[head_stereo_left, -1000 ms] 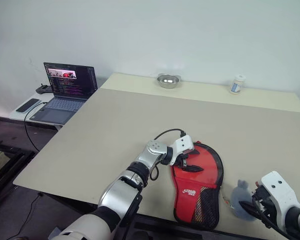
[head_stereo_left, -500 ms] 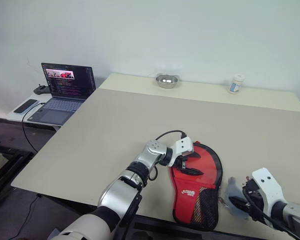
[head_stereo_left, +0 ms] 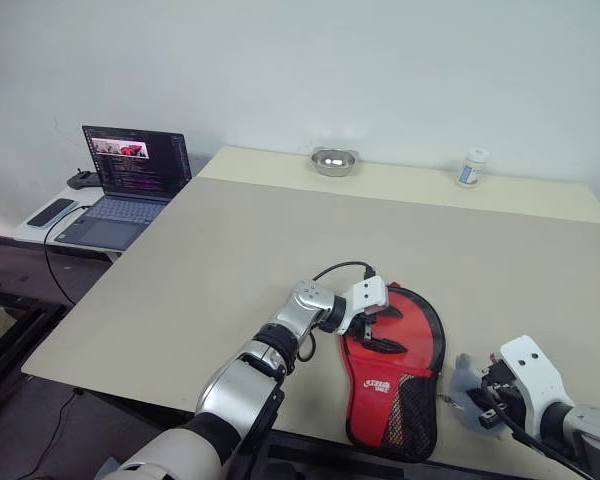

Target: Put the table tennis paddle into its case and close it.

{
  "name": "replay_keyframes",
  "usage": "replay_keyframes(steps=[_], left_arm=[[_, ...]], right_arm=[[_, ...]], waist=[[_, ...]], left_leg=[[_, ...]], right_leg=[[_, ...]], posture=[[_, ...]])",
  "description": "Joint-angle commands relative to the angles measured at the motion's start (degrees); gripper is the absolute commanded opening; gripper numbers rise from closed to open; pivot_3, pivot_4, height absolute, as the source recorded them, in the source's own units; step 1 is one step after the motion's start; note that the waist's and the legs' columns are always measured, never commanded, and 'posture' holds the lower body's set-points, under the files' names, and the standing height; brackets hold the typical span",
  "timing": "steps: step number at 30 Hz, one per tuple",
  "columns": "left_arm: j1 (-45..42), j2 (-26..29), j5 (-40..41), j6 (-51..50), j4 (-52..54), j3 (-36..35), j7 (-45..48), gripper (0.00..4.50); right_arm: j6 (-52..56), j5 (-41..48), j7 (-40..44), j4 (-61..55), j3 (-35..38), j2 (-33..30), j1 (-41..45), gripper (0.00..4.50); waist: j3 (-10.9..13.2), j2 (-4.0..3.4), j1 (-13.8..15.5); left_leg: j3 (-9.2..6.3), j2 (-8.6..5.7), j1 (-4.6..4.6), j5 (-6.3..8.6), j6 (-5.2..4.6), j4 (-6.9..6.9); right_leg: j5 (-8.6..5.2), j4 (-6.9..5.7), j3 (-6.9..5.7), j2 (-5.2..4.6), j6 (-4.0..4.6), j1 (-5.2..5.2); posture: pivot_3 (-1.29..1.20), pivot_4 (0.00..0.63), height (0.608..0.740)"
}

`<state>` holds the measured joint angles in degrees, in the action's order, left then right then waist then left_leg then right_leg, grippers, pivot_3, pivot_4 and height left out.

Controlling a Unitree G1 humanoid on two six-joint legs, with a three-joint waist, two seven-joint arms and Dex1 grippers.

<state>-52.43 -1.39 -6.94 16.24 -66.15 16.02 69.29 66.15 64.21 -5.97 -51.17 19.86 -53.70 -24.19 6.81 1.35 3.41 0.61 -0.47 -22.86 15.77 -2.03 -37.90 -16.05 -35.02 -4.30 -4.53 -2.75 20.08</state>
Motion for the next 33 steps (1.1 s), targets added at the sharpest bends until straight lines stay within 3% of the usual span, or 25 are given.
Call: replay_keyframes(steps=[1, 5, 20, 24, 33], left_arm=[[5.59, -0.37, -8.49, -1.79, -7.45, 7.46, -0.4, 3.75], [5.38, -1.33, -8.92, -2.19, -7.89, 7.79, -1.65, 3.75], [4.97, -2.01, -9.13, -2.72, -8.39, 8.9, -3.94, 3.75], [4.89, -2.13, -9.12, -2.83, -8.43, 9.04, -4.28, 3.75], [4.88, -2.42, -9.39, -2.87, -8.46, 9.0, -4.71, 3.75]], right_arm=[[1.73, 1.98, 1.95, -4.24, 4.75, -1.22, -4.39, 0.2], [1.04, 3.46, 3.69, -8.51, 5.39, -3.2, -9.33, 0.2], [-15.35, 3.45, 4.7, -8.83, -7.58, -22.18, -19.18, 0.19], [-20.37, 0.66, 7.1, -8.83, -5.7, -25.03, -27.12, 0.19], [-30.58, -7.1, 14.68, -8.83, 0.84, -24.99, -43.81, 0.19]], waist=[[-0.02, -0.01, 0.14], [-0.09, 0.01, 0.42], [-0.18, 0.23, 1.19], [-0.25, 0.36, 1.29], [-0.31, 0.54, 1.33]], left_leg=[[0.0, 0.0, 0.0, 0.02, 0.0, 0.01], [0.0, -0.03, -0.01, 0.06, -0.01, -0.01], [-0.08, -0.31, -0.03, 0.12, -0.09, -0.02], [-0.15, -0.42, -0.03, 0.17, -0.16, -0.01], [-0.49, -0.77, 0.0, 0.29, -0.29, -0.04]], right_leg=[[-0.01, 0.0, -0.01, -0.01, -0.01, 0.0], [-0.02, 0.02, -0.03, -0.06, -0.05, -0.01], [-0.18, 0.07, -0.21, -0.38, -0.31, -0.12], [-0.23, 0.1, -0.28, -0.47, -0.39, -0.18], [-0.42, 0.17, -0.52, -0.76, -0.69, -0.48]], posture=[[0.0, 0.15, 0.74], [0.0, 0.15, 0.74], [0.0, 0.15, 0.74], [0.0, 0.15, 0.74], [0.0, 0.15, 0.74]])
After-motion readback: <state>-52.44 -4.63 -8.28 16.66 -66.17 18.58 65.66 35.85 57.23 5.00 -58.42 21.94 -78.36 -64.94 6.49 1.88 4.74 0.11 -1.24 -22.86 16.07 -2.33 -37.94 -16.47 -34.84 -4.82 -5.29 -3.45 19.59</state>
